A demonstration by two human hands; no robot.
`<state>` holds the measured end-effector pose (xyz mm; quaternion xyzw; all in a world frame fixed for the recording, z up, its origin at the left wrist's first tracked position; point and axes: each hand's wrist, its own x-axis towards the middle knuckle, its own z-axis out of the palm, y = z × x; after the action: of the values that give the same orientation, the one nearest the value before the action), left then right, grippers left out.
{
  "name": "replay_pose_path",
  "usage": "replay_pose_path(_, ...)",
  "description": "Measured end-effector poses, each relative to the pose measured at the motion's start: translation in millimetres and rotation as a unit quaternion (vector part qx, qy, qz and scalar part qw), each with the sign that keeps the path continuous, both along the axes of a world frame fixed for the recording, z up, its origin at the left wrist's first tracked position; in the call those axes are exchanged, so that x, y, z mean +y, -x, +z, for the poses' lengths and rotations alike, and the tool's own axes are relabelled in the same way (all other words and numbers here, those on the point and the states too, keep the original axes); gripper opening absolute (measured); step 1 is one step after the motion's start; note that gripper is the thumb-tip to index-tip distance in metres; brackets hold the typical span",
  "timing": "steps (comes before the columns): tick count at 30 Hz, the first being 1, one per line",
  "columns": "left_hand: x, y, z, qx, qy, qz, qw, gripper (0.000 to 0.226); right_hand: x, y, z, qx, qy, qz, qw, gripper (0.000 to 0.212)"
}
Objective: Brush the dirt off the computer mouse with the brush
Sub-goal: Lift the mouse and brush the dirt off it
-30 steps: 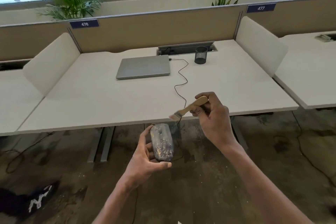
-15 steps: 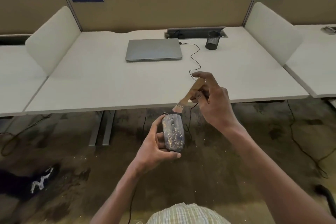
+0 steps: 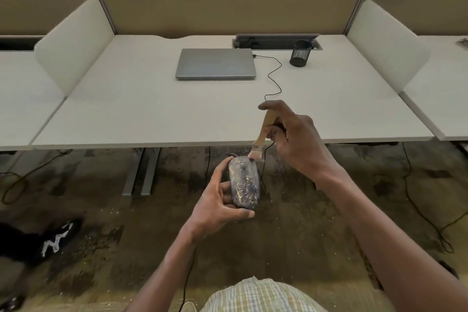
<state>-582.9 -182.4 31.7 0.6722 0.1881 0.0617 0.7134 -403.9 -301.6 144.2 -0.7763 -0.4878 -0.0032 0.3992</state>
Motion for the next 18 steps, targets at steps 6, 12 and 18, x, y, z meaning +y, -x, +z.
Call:
replay_pose_path(6, 7.0, 0.0, 4.8, 0.006, -0.028, 0.000, 1.000, 0.124, 9.3, 6.1, 1.7, 0.003, -0.030, 0.010, 1.000, 0.045)
replay_pose_path(12, 10.4, 6.9, 3.7, -0.006, -0.023, -0.001, 1.000, 0.123, 2.4, 5.1, 0.8, 0.004, -0.009, -0.010, 1.000, 0.047)
replay_pose_path(18, 6.7, 10.6, 7.3, -0.014, -0.019, 0.007, 1.000, 0.119, 8.4, 14.0, 4.8, 0.008, -0.047, 0.005, 0.999, 0.043)
